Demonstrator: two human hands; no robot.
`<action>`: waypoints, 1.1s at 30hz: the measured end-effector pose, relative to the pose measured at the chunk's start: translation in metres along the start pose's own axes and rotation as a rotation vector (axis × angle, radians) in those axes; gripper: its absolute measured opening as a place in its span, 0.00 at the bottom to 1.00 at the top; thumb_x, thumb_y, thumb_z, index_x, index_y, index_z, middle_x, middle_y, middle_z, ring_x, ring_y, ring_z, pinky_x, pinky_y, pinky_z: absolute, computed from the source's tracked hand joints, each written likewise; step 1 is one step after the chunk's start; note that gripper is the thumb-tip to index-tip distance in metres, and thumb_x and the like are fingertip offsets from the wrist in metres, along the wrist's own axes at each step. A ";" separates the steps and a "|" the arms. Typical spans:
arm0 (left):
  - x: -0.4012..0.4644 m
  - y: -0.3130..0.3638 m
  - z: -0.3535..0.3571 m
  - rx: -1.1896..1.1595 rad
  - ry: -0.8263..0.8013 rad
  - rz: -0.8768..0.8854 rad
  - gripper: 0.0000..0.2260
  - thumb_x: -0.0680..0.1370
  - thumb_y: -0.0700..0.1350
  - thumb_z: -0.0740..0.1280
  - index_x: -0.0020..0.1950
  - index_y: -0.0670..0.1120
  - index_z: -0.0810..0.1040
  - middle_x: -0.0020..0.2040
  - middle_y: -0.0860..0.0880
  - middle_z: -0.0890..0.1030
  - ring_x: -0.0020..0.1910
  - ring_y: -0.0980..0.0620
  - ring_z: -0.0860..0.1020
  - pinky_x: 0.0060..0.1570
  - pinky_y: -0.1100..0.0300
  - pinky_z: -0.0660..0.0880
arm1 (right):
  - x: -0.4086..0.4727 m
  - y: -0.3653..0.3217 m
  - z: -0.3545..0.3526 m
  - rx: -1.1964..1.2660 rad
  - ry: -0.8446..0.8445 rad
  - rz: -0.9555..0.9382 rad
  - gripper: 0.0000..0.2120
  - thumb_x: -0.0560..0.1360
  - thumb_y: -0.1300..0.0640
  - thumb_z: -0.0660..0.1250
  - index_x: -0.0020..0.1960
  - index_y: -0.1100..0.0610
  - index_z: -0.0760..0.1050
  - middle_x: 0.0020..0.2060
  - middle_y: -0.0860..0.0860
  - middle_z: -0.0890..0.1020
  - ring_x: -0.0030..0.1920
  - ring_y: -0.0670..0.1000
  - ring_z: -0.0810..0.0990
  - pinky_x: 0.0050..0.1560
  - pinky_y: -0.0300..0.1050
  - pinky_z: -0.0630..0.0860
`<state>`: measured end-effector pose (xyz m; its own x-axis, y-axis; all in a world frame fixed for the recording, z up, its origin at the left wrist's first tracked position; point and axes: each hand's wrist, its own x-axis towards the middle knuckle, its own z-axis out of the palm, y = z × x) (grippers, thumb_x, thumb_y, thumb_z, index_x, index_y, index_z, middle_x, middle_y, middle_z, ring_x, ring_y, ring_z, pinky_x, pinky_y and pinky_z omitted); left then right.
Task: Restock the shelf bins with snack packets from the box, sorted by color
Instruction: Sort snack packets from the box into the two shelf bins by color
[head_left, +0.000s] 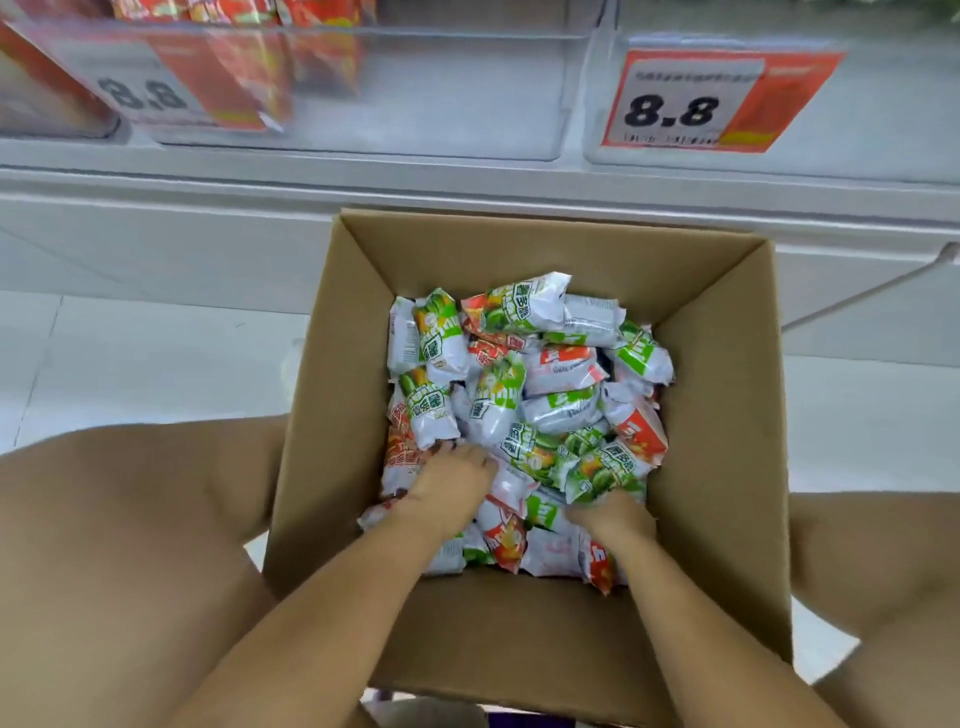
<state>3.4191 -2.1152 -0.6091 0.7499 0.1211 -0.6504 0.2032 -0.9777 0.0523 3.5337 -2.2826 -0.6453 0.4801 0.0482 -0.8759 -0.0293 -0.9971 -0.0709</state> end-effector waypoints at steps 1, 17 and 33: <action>0.005 0.003 0.004 0.048 0.008 0.037 0.27 0.77 0.36 0.62 0.75 0.40 0.58 0.71 0.41 0.65 0.70 0.41 0.64 0.66 0.49 0.65 | -0.001 0.000 0.003 -0.044 0.052 0.012 0.20 0.71 0.41 0.70 0.53 0.55 0.74 0.52 0.56 0.78 0.59 0.58 0.76 0.49 0.45 0.73; -0.022 0.013 -0.045 -1.083 -0.476 -0.325 0.32 0.75 0.54 0.68 0.74 0.41 0.63 0.67 0.45 0.68 0.65 0.47 0.69 0.56 0.58 0.68 | -0.074 -0.037 -0.037 -0.342 -0.026 -0.170 0.16 0.69 0.48 0.72 0.48 0.55 0.69 0.42 0.49 0.73 0.49 0.51 0.77 0.40 0.41 0.71; -0.149 0.041 -0.130 -2.731 0.025 0.098 0.22 0.73 0.48 0.62 0.65 0.40 0.73 0.59 0.40 0.78 0.53 0.42 0.79 0.51 0.52 0.75 | -0.208 -0.009 -0.054 0.386 1.065 -1.333 0.28 0.62 0.72 0.76 0.55 0.54 0.71 0.59 0.52 0.69 0.60 0.48 0.70 0.60 0.30 0.68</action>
<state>3.3976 -2.1510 -0.4113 0.7927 0.1367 -0.5941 0.0394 0.9610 0.2737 3.4817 -2.2870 -0.4366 0.6581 0.5371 0.5276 0.7172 -0.2337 -0.6565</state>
